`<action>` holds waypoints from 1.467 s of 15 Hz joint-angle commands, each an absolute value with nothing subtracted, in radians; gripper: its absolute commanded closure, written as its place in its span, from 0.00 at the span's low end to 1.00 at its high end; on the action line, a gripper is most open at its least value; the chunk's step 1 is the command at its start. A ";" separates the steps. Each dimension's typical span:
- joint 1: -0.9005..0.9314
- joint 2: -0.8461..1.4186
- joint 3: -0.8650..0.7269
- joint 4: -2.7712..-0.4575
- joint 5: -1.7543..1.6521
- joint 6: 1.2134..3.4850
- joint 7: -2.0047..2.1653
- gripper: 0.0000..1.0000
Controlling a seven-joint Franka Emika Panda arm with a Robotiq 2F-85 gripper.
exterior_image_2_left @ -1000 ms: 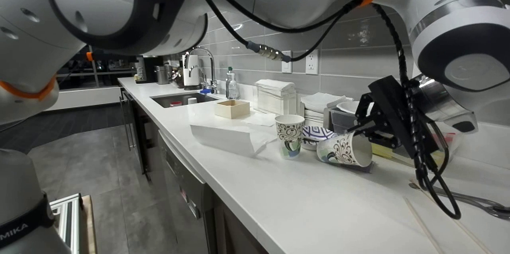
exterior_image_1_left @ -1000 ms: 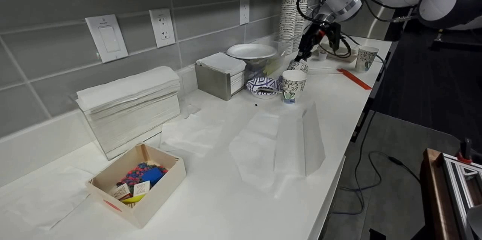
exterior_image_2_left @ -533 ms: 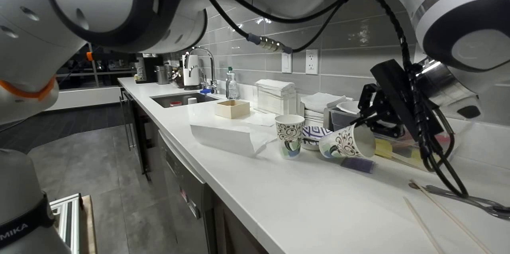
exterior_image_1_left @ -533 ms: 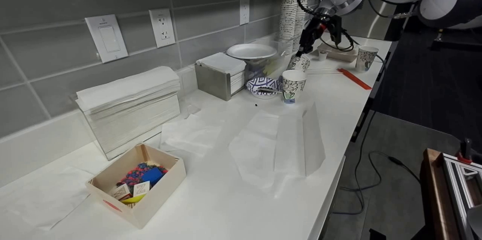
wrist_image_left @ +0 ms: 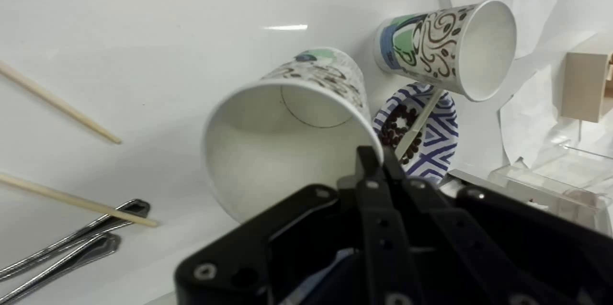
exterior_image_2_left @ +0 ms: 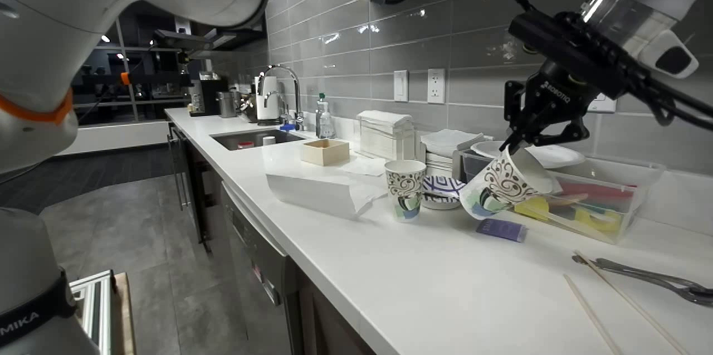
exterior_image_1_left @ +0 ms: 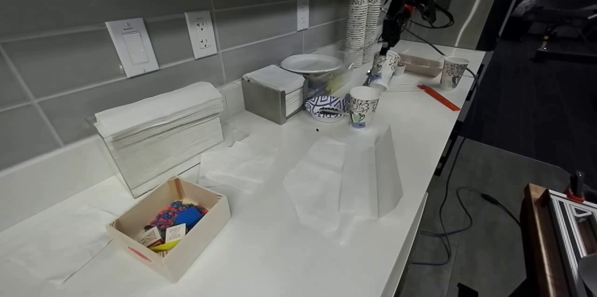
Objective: Put the cup upright
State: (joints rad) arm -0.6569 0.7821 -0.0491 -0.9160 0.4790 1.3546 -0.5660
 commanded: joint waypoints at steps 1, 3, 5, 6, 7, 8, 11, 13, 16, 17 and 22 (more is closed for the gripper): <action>-0.598 0.668 -0.096 -1.072 0.376 1.454 -0.603 0.99; -0.573 0.627 -0.111 -1.140 0.335 1.563 -0.620 0.99; -0.552 0.595 -0.122 -1.202 0.296 1.654 -0.637 0.99; -0.544 0.580 -0.128 -1.230 0.282 1.705 -0.639 0.99; -0.538 0.567 -0.133 -1.256 0.266 1.739 -0.642 0.99; -0.531 0.556 -0.138 -1.278 0.252 1.778 -0.644 0.99; -0.517 0.529 -0.154 -1.330 0.201 1.882 -0.647 0.99; -0.513 0.520 -0.165 -1.342 0.172 1.924 -0.641 0.99; -0.515 0.542 -0.177 -1.317 0.135 1.984 -0.641 0.99; -0.518 0.549 -0.176 -1.309 0.134 1.993 -0.644 0.99; -0.539 0.631 -0.185 -1.222 0.098 2.047 -0.623 0.99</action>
State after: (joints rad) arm -0.5273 0.5742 -0.1802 -1.2823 0.1256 2.0276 -0.6357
